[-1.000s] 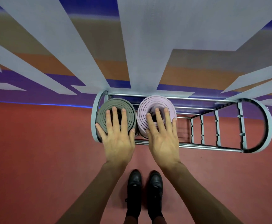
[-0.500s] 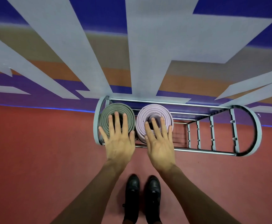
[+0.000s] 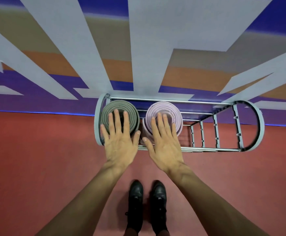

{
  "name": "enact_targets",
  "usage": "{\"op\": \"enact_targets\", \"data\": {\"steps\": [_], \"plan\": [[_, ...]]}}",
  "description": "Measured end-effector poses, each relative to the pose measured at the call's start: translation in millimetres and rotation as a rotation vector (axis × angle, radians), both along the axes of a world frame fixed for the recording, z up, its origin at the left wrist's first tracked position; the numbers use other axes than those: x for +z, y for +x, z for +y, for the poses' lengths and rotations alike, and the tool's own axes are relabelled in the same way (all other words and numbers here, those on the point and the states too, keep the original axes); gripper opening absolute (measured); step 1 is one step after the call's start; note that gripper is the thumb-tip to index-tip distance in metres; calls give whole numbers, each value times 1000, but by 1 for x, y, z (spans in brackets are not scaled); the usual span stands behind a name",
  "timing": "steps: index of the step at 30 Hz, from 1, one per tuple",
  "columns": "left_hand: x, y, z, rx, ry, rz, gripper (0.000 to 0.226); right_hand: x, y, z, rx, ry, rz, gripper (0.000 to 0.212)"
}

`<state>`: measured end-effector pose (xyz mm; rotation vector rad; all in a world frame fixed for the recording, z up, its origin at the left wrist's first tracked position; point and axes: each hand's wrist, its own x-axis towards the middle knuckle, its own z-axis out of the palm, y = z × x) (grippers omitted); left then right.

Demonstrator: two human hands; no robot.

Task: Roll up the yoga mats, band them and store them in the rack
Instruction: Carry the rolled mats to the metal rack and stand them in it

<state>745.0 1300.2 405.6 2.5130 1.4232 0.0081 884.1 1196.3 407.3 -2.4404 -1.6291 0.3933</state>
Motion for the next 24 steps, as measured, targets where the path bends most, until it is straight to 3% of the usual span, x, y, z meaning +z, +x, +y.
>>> {"op": "enact_targets", "data": {"steps": [8, 12, 15, 24], "plan": [[4, 10, 8, 21, -166, 139, 72, -16, -12, 13, 83, -18, -40, 77], [-2, -2, -14, 75, 24, 69, 73, -11, -18, 10, 92, -14, -46, 86], [-1, -8, -49, 94, 89, -41, 72, 1, -24, 3, 112, 36, -26, 74], [56, -44, -118, 166, -43, -112, 80, 29, -51, -51, 256, 77, -29, 73]]}}
